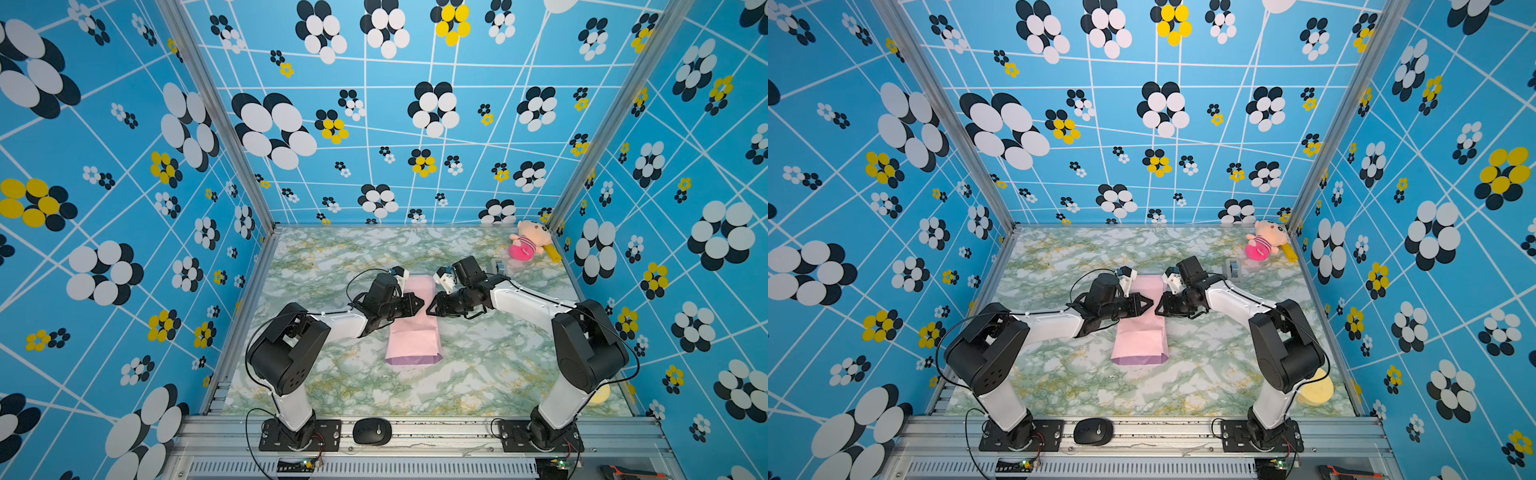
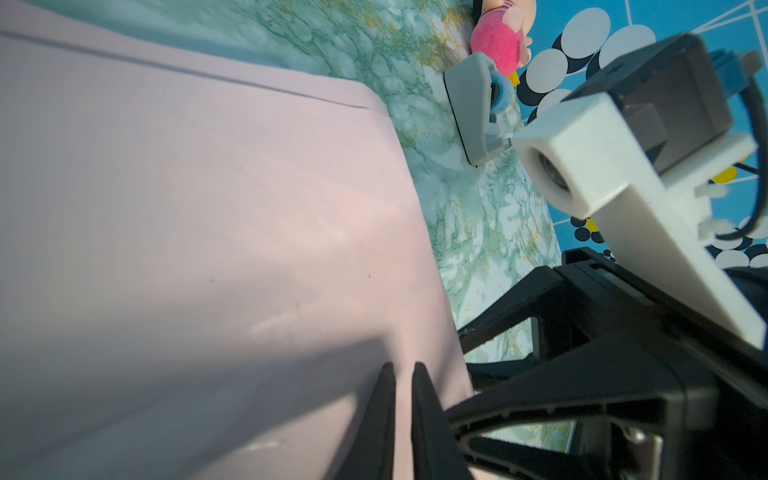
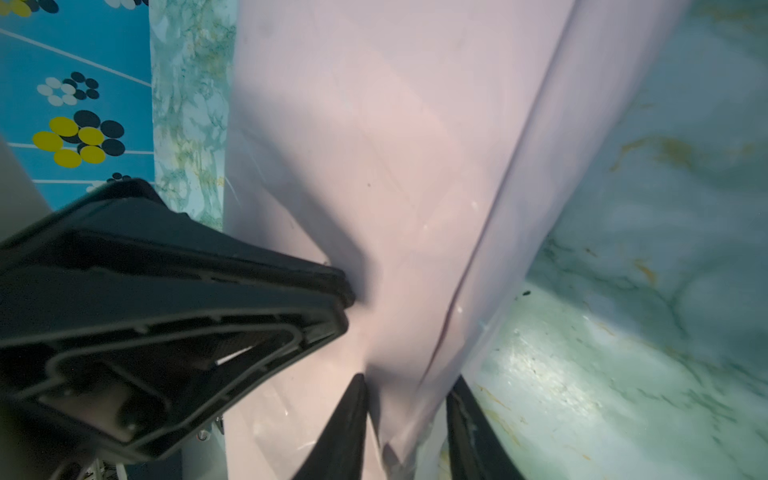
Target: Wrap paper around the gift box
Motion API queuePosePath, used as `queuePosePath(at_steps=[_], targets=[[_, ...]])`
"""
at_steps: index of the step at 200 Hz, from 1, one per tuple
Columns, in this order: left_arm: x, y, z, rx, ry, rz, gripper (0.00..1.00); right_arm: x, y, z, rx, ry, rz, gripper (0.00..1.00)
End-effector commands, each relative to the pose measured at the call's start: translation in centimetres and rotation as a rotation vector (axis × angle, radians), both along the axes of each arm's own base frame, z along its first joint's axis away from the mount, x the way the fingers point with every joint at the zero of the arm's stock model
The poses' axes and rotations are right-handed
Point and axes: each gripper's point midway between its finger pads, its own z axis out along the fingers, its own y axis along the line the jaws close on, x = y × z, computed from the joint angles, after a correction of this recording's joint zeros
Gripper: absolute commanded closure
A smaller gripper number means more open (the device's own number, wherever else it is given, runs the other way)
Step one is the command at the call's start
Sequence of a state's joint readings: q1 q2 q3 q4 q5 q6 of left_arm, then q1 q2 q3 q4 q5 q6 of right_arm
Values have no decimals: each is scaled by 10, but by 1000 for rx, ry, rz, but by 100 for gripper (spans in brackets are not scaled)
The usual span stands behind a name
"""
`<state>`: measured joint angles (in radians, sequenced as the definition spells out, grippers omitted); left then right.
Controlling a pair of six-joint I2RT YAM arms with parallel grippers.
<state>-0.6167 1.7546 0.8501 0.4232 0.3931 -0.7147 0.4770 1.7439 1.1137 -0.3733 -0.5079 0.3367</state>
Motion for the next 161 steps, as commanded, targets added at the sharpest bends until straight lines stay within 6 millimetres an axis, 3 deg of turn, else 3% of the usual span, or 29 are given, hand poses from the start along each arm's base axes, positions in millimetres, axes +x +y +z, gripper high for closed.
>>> queuePosePath(at_steps=[1,18,43,72,82,97,113,132,161], targets=[[-27,41,-77,213,213,61,87,-5,-4,-15,-34,41,-5,66],[-27,41,-75,211,208,60,87,-4,-6,-3,-35,14,-7,49],[-20,39,-55,180,175,67,85,3,-23,28,-57,-67,-57,40],[-9,40,0,150,93,75,61,7,-44,57,-79,-141,-146,37],[-6,46,19,143,65,92,48,7,-44,59,-77,-130,-161,37],[-4,64,33,151,75,144,37,6,-41,55,-70,-90,-169,37],[-8,84,31,187,113,186,29,5,-33,47,-55,-38,-161,37],[-15,99,13,214,171,209,25,3,-15,35,-28,30,-135,37],[-24,92,-9,177,234,181,26,-1,7,19,-50,86,-75,36]])
